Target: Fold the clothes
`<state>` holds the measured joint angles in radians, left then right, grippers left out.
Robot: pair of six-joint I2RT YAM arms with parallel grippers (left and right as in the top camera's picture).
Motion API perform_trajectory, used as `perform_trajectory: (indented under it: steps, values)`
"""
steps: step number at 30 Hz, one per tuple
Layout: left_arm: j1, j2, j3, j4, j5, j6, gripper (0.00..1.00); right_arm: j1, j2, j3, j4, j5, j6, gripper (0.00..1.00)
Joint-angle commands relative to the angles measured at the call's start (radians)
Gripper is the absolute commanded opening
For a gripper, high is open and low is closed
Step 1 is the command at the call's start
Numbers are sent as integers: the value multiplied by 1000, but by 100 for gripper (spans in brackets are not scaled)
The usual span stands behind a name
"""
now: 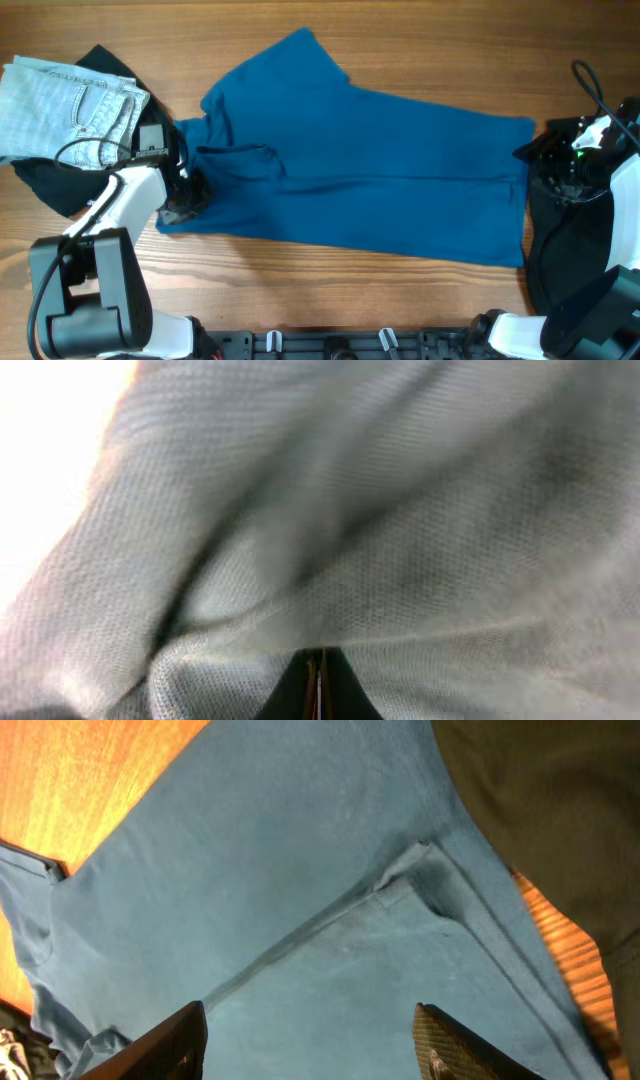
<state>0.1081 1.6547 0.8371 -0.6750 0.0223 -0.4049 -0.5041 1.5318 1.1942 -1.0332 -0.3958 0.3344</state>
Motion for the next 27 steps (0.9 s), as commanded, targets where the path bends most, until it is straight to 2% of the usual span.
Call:
perform_trajectory:
  steps: [1, 3, 6, 7, 8, 11, 13, 15, 16, 21, 23, 25, 27]
  values:
    - [80, 46, -66, -138, -354, -161, 4, 1, 3, 10, -3, 14, -18, 67]
    - [144, 40, -55, -179, -363, -161, 4, 1, 3, 10, 7, 13, -30, 67]
    - [180, 26, -31, -179, -249, -143, 6, 17, 3, 8, 34, 10, -79, 67]
    - [177, 23, -19, -171, -203, -102, 9, 33, 5, 8, 53, 2, -92, 66]
    - [167, 21, -1, -167, -162, -61, 16, 54, 8, 8, 81, -19, -114, 66]
    - [121, 18, 64, -183, -138, -35, 25, 128, 39, 8, 187, 55, -124, 72]
    - [75, 10, 124, -207, -134, -16, 27, 164, 92, 8, 299, 166, -122, 76]
    - [42, -1, 188, -249, -134, 4, 28, 165, 150, 8, 355, 182, -122, 75]
    - [28, -8, 219, -271, -135, 9, 29, 163, 177, 8, 363, 174, -122, 71]
    - [10, -74, 367, -338, -101, 9, 35, 170, 305, 8, 338, -70, -145, 20]
    - [10, -99, 408, -328, -46, 9, 38, 193, 374, 6, 319, -79, -147, 4]
    - [10, -111, 414, -319, -29, 8, 40, 202, 418, 3, 312, -10, -106, 4]
    - [10, -116, 414, -318, -30, 9, 41, 200, 455, 2, 277, 137, -3, 4]
